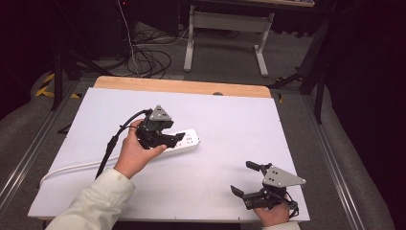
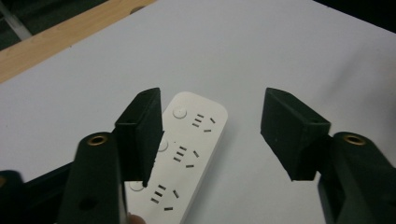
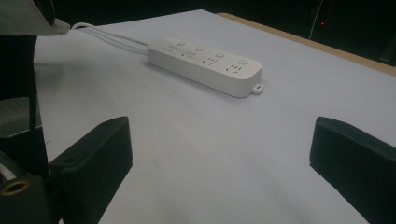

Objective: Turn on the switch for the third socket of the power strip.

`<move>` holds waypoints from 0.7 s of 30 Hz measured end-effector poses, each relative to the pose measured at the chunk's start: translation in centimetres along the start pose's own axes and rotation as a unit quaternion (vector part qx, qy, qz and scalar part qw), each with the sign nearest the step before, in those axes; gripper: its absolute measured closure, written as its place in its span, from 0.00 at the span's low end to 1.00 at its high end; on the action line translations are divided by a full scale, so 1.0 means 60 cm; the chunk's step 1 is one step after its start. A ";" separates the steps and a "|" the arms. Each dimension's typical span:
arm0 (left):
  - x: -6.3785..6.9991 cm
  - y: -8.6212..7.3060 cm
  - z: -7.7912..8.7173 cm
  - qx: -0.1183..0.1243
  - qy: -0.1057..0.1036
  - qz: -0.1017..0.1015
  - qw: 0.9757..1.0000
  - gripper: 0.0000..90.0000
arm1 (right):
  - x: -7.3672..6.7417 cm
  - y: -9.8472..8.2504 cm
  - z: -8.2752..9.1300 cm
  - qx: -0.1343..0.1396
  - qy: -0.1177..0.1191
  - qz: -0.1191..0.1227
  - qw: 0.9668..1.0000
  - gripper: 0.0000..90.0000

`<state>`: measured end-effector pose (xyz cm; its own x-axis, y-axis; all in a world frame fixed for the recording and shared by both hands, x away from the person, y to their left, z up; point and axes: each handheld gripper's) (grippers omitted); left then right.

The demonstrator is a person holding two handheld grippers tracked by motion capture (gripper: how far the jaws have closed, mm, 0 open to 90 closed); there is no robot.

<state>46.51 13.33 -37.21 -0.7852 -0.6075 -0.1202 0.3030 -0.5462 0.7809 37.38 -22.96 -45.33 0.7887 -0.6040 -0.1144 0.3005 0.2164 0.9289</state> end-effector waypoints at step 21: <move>0.022 -0.061 0.124 0.058 0.001 -0.030 0.998 0.19 | 0.000 -0.001 0.002 0.002 -0.003 -0.001 1.000 0.07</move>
<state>40.32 18.81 -35.64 -0.7993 -0.5764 -0.1699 0.1904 -0.5111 0.8382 37.32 -23.07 -45.35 0.7846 -0.6093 -0.1150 0.3007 0.2118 0.9299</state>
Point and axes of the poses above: each handheld gripper's, and its own axes: z roughly backward along the jaws, y roughly out of its top, x roughly to its right, and after that the axes turned 9 degrees about -z, right-handed
